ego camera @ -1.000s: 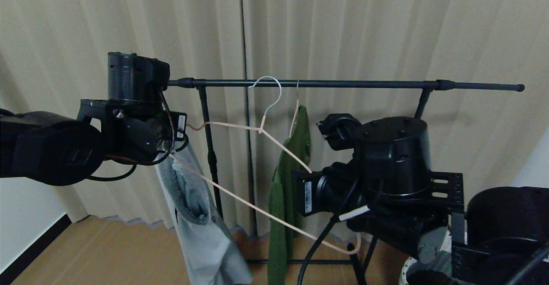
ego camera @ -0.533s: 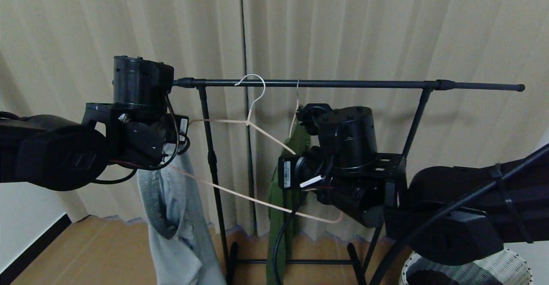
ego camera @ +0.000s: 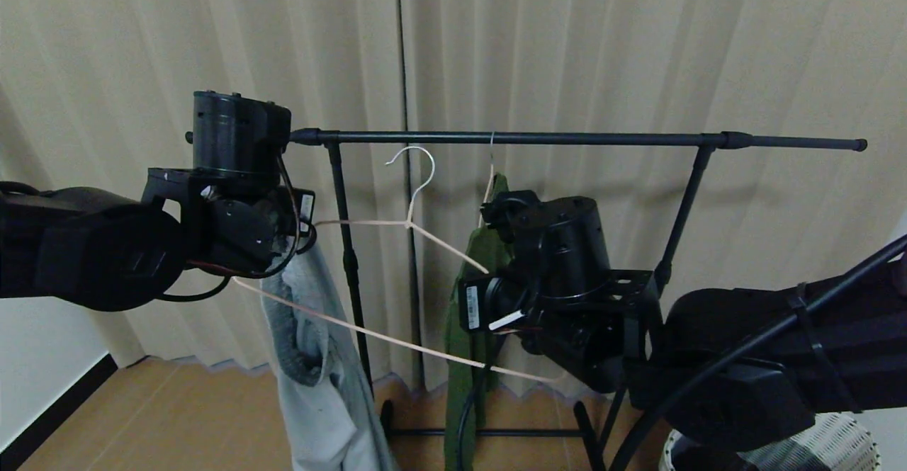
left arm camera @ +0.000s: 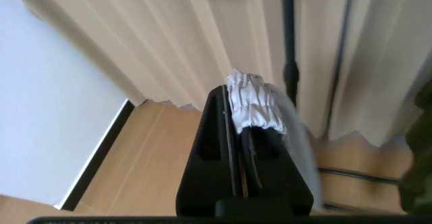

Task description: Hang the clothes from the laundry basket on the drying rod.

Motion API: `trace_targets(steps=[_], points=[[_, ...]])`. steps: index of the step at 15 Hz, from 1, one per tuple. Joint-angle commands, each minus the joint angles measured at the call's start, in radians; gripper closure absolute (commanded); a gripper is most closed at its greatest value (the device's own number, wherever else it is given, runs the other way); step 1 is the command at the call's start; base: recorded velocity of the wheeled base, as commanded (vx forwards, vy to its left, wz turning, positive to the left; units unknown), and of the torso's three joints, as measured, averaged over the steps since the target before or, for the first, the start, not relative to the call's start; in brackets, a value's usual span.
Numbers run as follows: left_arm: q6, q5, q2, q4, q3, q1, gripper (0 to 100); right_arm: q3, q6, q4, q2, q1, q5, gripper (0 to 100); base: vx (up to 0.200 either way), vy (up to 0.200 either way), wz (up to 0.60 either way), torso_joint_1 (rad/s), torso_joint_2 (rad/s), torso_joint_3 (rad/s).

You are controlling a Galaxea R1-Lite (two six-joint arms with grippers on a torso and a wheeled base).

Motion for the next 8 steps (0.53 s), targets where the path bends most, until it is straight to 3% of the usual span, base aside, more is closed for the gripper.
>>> trace_targets(steps=[1, 8], points=[[0.005, -0.001, -0.003, 0.0, 0.001, 0.014, 100, 0.047, -0.007, 0.0, -0.062, -0.034, -0.001, 100, 0.0, 0.0, 0.0, 0.0, 0.0, 0.0], [0.042, 0.001, -0.018, -0.003, 0.071, 0.006, 100, 0.075, -0.077, -0.013, -0.108, -0.121, -0.043, 100, 0.0, 0.0, 0.0, 0.0, 0.0, 0.0]])
